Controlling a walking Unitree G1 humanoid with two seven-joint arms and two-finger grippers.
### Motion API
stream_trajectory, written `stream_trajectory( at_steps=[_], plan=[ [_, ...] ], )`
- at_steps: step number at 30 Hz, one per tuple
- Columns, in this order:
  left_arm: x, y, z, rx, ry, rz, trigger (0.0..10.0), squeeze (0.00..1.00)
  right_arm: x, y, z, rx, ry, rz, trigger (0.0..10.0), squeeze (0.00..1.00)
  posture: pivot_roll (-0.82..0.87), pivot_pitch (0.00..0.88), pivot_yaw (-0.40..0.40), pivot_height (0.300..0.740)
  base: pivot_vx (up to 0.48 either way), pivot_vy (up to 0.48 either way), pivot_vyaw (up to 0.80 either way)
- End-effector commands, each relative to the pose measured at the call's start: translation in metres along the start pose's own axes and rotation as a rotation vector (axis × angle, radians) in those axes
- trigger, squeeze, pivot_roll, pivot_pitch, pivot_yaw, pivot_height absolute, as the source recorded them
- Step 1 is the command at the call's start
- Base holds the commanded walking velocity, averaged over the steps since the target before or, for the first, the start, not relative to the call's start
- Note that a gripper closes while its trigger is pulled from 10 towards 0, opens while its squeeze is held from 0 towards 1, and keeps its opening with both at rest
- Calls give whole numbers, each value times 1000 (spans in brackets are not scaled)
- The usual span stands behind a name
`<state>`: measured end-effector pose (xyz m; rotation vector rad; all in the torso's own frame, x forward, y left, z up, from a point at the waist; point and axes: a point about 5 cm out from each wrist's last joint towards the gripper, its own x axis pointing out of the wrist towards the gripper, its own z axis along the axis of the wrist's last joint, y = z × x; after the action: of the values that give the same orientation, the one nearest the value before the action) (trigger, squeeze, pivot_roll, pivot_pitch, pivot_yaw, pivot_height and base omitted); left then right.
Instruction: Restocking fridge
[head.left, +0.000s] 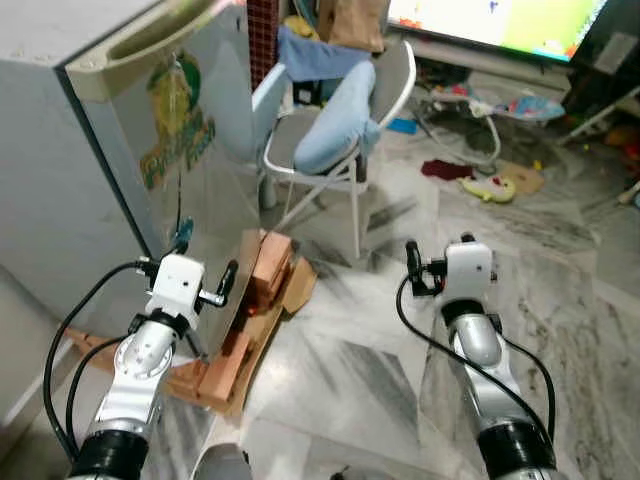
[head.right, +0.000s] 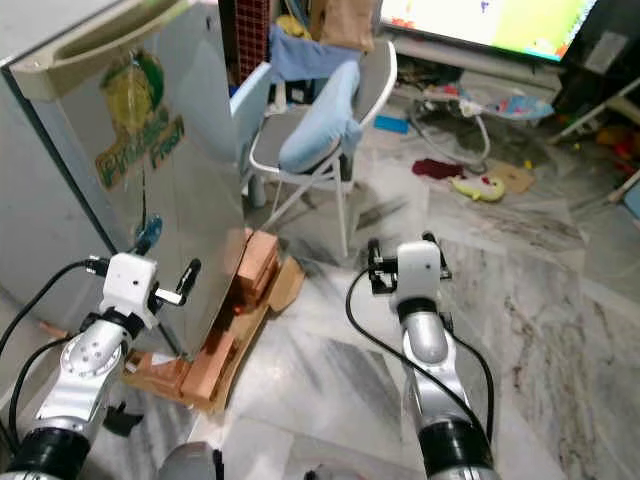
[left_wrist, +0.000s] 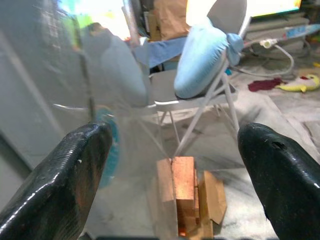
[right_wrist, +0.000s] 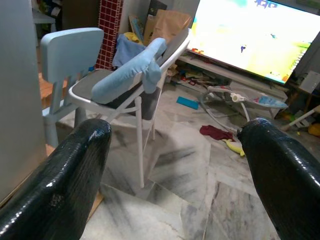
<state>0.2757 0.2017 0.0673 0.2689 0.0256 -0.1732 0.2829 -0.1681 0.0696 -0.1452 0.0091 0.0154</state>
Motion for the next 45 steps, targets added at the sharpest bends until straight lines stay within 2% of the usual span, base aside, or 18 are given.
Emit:
stream_trajectory(
  at_steps=[1,4,12,15,19,21,25,28,34,36,45],
  plan=[
    [0,4,0,-8,4,18,10000,0,2,-4,9,-2,-31,-7,10000,0,22,0,-108,740,0,0,0],
    [1,10,-1,-8,8,53,10000,0,1,-4,9,1,-31,-7,10000,0,18,4,-107,740,0,0,0],
    [6,36,-3,-73,38,253,10000,0,-8,-7,8,0,-20,-9,10000,0,1,26,-109,740,0,0,0],
    [12,43,-2,-82,41,288,10000,0,-16,-7,6,-6,-8,-1,10000,0,-12,44,-108,740,0,0,0],
    [18,45,0,-96,41,298,10000,0,-20,-7,5,-10,1,8,10000,0,-15,44,-107,740,0,0,0],
    [38,43,12,-117,16,278,10000,0,-25,-7,7,0,10,12,10000,0,-38,43,-103,740,0,0,0],
    [43,42,15,-125,18,251,10000,0,-27,-7,8,1,10,14,10000,0,-44,42,-99,740,0,0,0],
    [56,40,22,-130,20,212,10000,0,-30,-6,8,8,22,13,10000,0,-50,39,-93,740,0,0,0],
    [67,32,32,-101,-9,140,10000,0,-31,-4,8,15,35,9,10000,0,-53,33,-89,740,0,0,0],
    [71,21,39,-97,-35,47,10000,0,-30,-3,9,16,38,8,10000,0,-48,31,-89,740,0,0,0],
    [78,-13,49,-32,-87,-161,10000,0,-25,-2,10,16,43,4,10000,0,-42,23,-88,740,0,0,0]
  ],
)
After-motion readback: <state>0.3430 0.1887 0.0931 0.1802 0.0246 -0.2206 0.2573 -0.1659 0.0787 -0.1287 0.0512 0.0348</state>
